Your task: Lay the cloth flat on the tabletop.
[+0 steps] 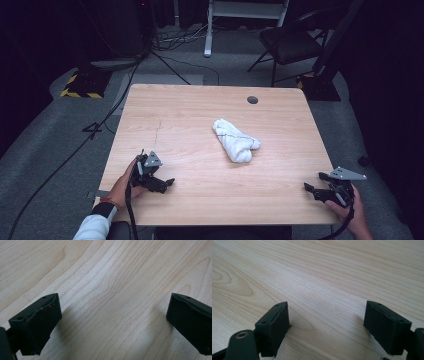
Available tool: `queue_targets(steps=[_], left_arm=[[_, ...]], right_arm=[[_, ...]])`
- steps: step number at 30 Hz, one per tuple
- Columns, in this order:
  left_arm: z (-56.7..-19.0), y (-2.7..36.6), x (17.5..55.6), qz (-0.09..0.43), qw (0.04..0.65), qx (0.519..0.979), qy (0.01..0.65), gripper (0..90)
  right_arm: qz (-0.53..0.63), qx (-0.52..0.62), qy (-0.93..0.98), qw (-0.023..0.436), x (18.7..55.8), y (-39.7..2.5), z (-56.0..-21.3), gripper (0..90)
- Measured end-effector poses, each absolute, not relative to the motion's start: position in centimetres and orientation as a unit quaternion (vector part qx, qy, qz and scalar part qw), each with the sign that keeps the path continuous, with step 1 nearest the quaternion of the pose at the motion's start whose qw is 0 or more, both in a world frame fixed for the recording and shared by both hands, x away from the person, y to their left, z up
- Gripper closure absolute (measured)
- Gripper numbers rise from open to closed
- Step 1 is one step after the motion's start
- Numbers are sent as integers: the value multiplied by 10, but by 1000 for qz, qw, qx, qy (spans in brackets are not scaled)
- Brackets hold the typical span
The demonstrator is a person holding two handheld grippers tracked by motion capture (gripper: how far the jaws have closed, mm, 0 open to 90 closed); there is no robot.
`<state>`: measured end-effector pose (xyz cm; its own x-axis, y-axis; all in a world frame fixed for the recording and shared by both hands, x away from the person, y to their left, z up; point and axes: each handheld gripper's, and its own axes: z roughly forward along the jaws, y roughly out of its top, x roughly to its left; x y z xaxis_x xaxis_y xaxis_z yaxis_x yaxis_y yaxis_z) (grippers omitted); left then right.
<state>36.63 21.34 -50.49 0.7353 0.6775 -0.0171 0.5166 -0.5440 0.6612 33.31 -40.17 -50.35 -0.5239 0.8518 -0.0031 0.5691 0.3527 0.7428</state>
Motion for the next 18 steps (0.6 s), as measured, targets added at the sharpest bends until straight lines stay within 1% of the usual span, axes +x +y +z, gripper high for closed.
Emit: queue_targets(steps=[6, 14, 18], left_arm=[[-505, 196, 368, 121, 332, 871, 342, 1], [-505, 171, 370, 109, 336, 884, 307, 1], [-505, 157, 374, 96, 340, 895, 274, 1]], right_arm=[[354, 445, 797, 201, 334, -401, -504, 204], [352, 449, 797, 201, 335, -400, -503, 195], [352, 448, 796, 202, 335, -400, -504, 195]])
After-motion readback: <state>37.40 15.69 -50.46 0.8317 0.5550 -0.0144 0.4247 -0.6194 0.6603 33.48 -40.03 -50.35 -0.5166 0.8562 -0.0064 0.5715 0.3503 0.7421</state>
